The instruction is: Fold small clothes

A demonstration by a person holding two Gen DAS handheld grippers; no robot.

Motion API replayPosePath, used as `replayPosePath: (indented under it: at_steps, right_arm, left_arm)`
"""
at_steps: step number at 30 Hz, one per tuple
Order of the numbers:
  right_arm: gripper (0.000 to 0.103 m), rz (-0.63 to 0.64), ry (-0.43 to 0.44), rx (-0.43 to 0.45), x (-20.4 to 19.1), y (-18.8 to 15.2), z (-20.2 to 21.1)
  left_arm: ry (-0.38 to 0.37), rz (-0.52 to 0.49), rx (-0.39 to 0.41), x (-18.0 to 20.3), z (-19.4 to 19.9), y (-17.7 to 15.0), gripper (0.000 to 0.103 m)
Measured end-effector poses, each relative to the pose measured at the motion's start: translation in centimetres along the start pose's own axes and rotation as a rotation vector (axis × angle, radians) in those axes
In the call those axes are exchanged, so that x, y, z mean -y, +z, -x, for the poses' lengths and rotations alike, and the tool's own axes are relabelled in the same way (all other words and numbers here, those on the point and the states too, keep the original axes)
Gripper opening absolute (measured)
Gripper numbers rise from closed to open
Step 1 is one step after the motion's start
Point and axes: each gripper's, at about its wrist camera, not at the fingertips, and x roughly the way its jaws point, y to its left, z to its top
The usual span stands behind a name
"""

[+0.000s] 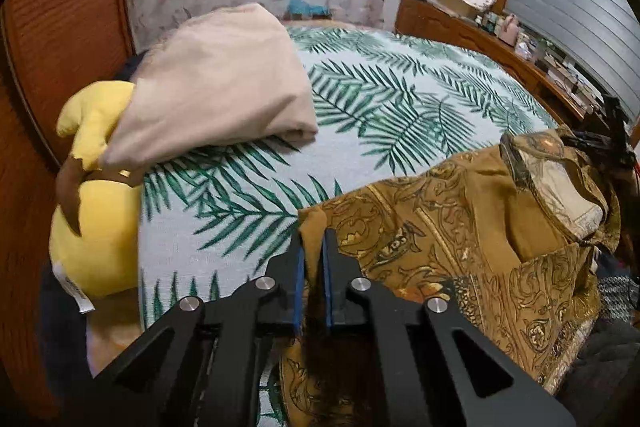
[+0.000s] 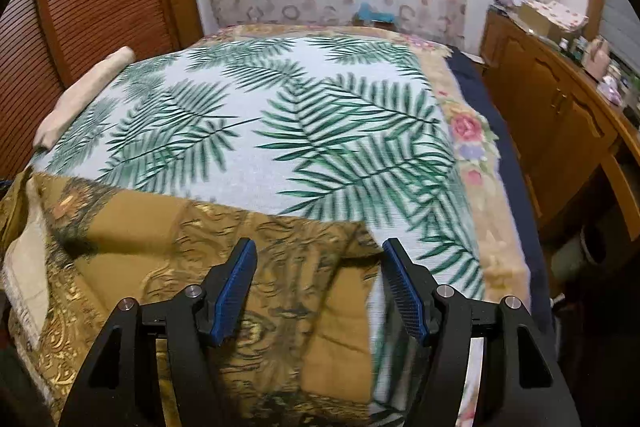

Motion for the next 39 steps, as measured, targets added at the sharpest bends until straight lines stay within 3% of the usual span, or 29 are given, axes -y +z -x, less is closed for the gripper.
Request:
replayPosePath:
  at_steps: [1, 3, 4, 8, 11, 17, 25, 34, 39]
  right_arm:
    - [0.03, 0.011, 0.017, -0.001, -0.3, -0.1, 0.2]
    - [0.012, 0.019, 0.054, -0.017, -1.0, -0.4, 0.4]
    - [0.009, 0.03, 0.052, -0.015, -1.3, -0.5, 0.8]
    - [0.007, 0.058, 0.061, 0.072, -2.6, -0.8, 4.6]
    - [0.007, 0.056, 0.057, 0.184, -3.2, -0.8, 9.8]
    - [0.006, 0.091, 0.0, 0.335, -4.6, -1.1, 18.6]
    - [0.006, 0.11, -0.053, 0.489, -4.9, -0.8, 27.1]
    - [0.006, 0.141, -0.09, 0.643, -5.1, 0.7, 34.0]
    - [0.006, 0.158, -0.113, 0.708, -5.5, 2.6, 35.9]
  left_arm:
    - [-0.006, 0.006, 0.011, 0.0, 0.3, 0.0, 0.007]
    - [-0.036, 0.016, 0.053, 0.4, 1.7, 0.1, 0.006]
    - [-0.056, 0.02, 0.084, 0.7, 2.8, 0.2, 0.006]
    - [-0.105, 0.021, 0.186, 1.7, 7.0, 0.8, 0.006]
    - [-0.127, -0.004, 0.261, 2.9, 10.3, 1.4, 0.006]
    - [-0.111, -0.048, 0.398, 4.5, 15.6, 2.6, 0.006]
    - [-0.087, -0.069, 0.576, 5.6, 21.7, 4.2, 0.006]
    - [-0.066, -0.072, 0.693, 4.9, 25.0, 8.2, 0.006]
    - [-0.013, -0.086, 0.726, 4.2, 25.1, 11.7, 0.006]
